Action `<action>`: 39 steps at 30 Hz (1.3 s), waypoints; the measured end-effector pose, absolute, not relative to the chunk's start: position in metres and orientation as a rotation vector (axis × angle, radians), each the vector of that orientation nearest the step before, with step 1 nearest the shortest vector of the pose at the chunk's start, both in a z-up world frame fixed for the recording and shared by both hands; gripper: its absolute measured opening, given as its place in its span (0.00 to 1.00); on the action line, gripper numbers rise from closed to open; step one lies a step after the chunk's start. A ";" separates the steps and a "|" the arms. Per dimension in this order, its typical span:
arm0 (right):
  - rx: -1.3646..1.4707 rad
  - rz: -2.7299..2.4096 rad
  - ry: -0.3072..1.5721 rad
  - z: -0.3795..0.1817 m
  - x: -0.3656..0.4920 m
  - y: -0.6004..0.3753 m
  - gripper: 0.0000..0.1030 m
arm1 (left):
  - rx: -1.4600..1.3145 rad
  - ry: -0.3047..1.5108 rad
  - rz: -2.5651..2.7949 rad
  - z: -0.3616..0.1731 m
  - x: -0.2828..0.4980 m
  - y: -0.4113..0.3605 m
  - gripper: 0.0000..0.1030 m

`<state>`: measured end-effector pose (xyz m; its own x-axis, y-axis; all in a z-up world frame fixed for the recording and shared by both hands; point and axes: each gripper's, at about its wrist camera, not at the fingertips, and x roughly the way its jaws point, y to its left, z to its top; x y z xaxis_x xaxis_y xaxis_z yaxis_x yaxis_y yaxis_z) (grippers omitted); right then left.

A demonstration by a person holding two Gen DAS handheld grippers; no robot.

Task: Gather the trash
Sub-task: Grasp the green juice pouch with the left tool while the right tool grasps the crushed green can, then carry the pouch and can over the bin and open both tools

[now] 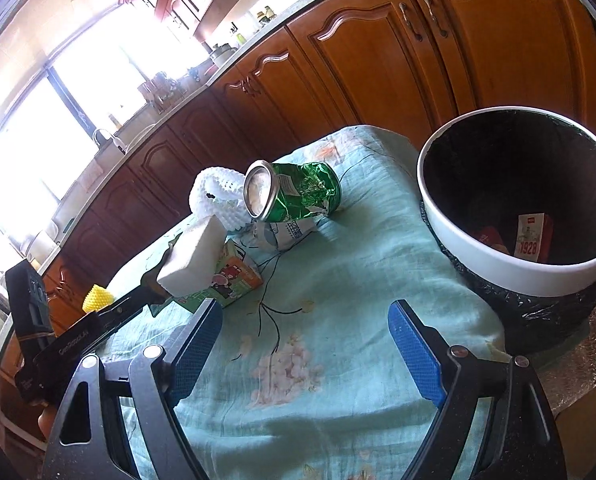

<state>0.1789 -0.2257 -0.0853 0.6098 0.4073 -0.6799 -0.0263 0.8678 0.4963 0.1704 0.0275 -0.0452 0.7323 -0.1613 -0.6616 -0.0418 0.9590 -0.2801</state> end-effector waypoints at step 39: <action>0.265 0.335 0.878 -0.086 0.274 -0.174 0.11 | -0.403 0.899 -0.112 -0.076 0.247 0.069 0.76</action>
